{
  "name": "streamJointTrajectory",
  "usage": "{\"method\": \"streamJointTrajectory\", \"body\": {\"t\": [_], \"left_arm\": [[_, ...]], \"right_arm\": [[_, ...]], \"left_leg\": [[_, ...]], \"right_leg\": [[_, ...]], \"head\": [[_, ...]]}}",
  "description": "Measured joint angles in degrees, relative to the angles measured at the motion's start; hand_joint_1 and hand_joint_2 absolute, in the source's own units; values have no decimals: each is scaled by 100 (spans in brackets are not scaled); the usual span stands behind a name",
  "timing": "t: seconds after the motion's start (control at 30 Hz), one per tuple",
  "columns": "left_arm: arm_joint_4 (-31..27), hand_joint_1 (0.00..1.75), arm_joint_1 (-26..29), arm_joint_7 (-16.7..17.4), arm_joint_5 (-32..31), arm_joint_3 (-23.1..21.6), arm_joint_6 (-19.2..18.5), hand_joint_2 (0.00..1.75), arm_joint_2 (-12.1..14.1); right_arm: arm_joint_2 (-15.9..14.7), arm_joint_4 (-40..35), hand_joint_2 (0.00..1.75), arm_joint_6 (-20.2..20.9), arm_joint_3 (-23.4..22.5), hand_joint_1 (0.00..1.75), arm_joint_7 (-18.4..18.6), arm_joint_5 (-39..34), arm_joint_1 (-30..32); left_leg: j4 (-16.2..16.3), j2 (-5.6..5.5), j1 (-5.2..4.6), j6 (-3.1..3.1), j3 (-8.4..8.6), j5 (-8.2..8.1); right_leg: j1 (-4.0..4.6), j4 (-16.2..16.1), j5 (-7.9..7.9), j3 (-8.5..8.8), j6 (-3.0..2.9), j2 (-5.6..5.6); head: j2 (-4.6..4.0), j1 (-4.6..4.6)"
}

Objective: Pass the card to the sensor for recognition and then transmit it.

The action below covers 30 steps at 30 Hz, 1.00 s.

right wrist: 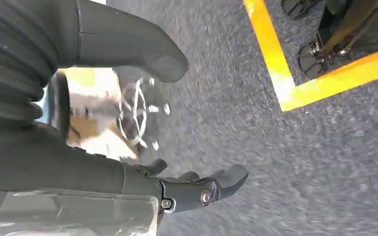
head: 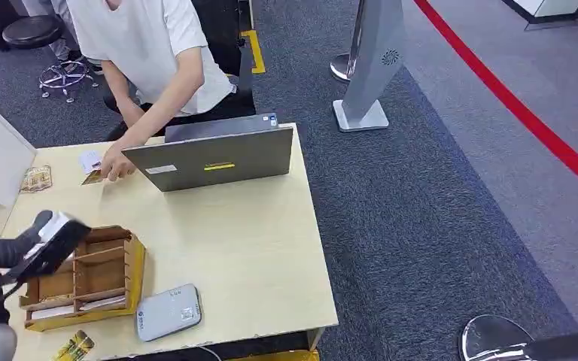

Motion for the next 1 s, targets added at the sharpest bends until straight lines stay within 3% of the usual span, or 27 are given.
{"method": "streamJointTrajectory", "body": {"t": [0.07,0.13,0.17,0.23,0.27,0.3,0.33,0.4,0.47,0.57,0.63,0.67,0.73,0.77,0.8,0.83,0.93,1.0], "left_arm": [[-496,0,864,-600,1034,457,51,175,-218],[-842,0,1541,-1273,2302,1187,-508,175,-632],[-946,0,1758,-1570,2802,1658,-1065,175,-969],[-1059,0,1761,-1988,3643,3012,-2716,175,-1632],[-1072,0,1686,-1974,3956,3722,-3280,175,-1908],[-1064,0,1566,-1680,4415,4482,-3675,175,-2130],[-1011,0,1403,-1241,4892,5232,-3871,0,-2338],[-758,0,1037,-268,5649,6444,-3979,0,-2647],[-422,0,800,422,5992,7369,-3733,0,-2882],[317,0,586,757,5789,8299,-2717,0,-3139],[806,0,530,757,5633,8666,-2409,0,-3245],[1014,0,497,751,5596,8805,-2372,175,-3305],[1271,0,473,841,5543,8862,-2262,175,-3360],[1407,0,447,1049,5459,8867,-2113,175,-3380],[1615,0,431,1265,5325,8869,-1910,175,-3395],[1871,0,427,1374,5147,8871,-1744,175,-3408],[3152,0,385,1080,4096,8854,-1252,175,-3472],[3983,0,380,822,3781,8733,-1034,175,-3494]], "right_arm": [[0,-188,175,-312,306,0,253,-330,198],[0,-348,175,-568,557,0,465,-570,347],[0,-438,175,-694,685,0,564,-666,419],[0,-582,175,-867,884,0,700,-755,534],[0,-636,175,-901,951,0,733,-784,563],[0,-700,175,-932,1015,0,766,-790,599],[0,-765,175,-939,1078,0,786,-790,640],[0,-861,175,-925,1161,0,773,-792,707],[0,-930,175,-816,1186,0,674,-755,718],[0,-991,175,-574,1188,0,421,-535,710],[0,-997,175,-473,1186,0,326,-447,685],[0,-997,175,-449,1183,0,303,-425,674],[0,-999,175,-409,1179,0,267,-370,666],[0,-999,0,-342,1166,0,194,-312,657],[0,-997,0,-233,1142,0,110,-207,628],[0,-991,175,-112,1113,0,-26,-95,597],[0,-823,175,372,891,0,-471,440,381],[-7,-568,175,456,807,0,-585,517,183]], "left_leg": [[0,5,1,4,2,-9],[0,4,0,10,6,-19],[0,2,0,11,7,-20],[0,-14,1,14,1,-20],[0,-11,3,13,3,-21],[0,-7,1,6,7,-26],[0,-2,0,4,13,-27],[0,-3,1,4,19,-27],[0,-4,2,4,25,-27],[0,-15,0,4,29,-27],[0,-27,1,5,32,-27],[0,-36,1,5,31,-27],[0,-67,0,8,28,-26],[0,-75,-1,8,30,-26],[0,-75,-5,8,32,-26],[0,-70,-8,9,35,-27],[0,-69,-10,11,53,-27],[1,-68,-8,12,56,-27]], "right_leg": [[0,-1,-11,3,1,6],[0,-2,-25,5,6,4],[0,-2,-28,8,8,0],[1,-3,-31,8,12,-15],[2,-3,-31,11,11,-15],[1,-3,-31,12,11,-6],[0,-2,-31,13,10,-2],[1,-2,-31,20,10,-4],[2,-1,-32,25,8,-5],[0,-2,-34,27,8,-15],[0,-4,-39,29,13,-27],[0,-5,-41,32,16,-38],[-1,-10,-46,49,23,-70],[-3,-10,-46,57,23,-74],[-7,-10,-45,65,23,-74],[-10,-9,-45,67,23,-71],[-12,-14,-46,62,24,-68],[-11,-17,-45,66,24,-68]], "head": [[0,0],[0,0],[0,-4],[0,9],[0,24],[0,24],[0,13],[0,7],[0,9],[0,2],[0,4],[0,2],[0,4],[0,6],[0,0],[0,0],[0,-7],[0,-4]]}}
